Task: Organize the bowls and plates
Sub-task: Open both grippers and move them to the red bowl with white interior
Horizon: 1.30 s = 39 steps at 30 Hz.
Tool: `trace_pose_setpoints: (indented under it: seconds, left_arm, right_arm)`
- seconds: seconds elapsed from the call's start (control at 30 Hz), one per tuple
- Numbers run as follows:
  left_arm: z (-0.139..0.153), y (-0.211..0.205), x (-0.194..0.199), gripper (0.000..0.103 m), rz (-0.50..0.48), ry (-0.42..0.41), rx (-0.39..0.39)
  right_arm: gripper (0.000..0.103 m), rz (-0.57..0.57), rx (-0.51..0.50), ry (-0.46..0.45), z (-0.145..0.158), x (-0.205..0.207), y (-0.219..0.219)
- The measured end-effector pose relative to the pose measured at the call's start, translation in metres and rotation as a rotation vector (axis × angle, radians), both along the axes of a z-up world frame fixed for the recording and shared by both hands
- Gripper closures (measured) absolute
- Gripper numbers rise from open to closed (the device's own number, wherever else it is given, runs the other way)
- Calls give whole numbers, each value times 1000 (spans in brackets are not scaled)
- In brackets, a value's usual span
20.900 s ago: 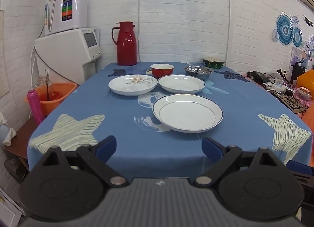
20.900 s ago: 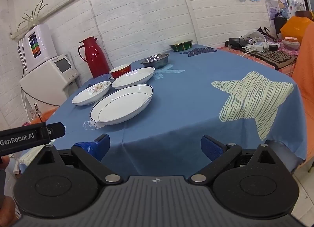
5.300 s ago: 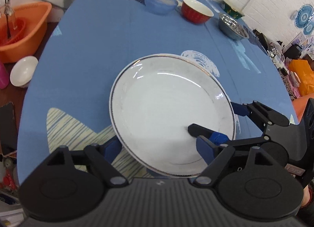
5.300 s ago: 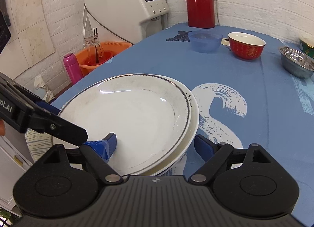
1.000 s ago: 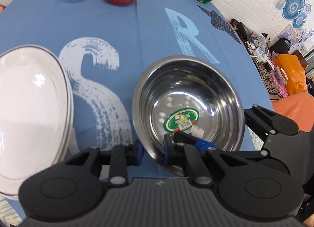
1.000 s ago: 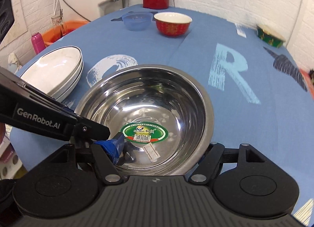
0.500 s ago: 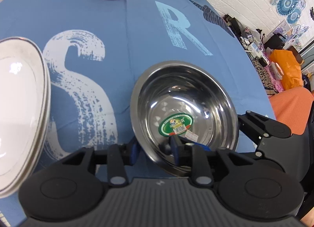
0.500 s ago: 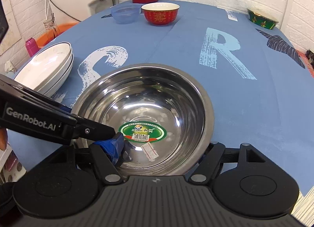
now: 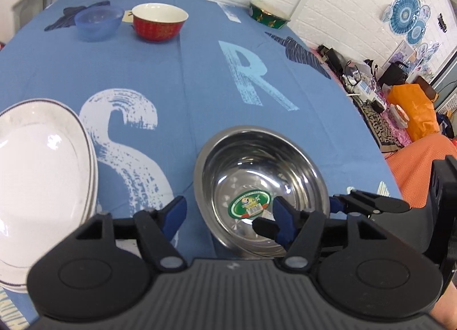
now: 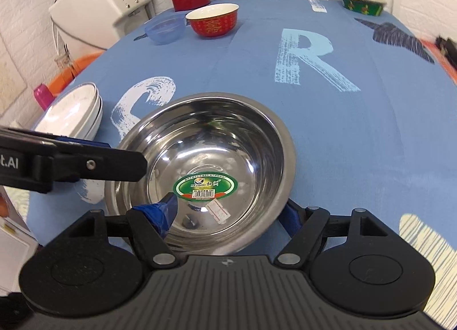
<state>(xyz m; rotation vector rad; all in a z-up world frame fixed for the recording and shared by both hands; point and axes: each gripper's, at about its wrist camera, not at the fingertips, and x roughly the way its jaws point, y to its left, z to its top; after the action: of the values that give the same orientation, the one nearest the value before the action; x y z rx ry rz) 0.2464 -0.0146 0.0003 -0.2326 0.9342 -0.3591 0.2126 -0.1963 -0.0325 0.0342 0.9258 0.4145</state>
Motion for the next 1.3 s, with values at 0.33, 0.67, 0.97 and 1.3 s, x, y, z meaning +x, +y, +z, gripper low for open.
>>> trace_pose_setpoints:
  seconds: [0.33, 0.67, 0.97, 1.3]
  left_arm:
    - [13, 13, -10, 38, -12, -32, -30]
    - [24, 24, -6, 38, -13, -55, -49]
    - [58, 78, 65, 37, 129, -78, -67]
    - [18, 121, 214, 38, 428, 119, -297]
  right_arm:
    - [40, -76, 60, 16, 19, -15, -24]
    - [40, -67, 22, -42, 47, 5, -12]
    - [40, 54, -63, -87, 81, 81, 36]
    - [40, 15, -44, -46, 62, 237, 81]
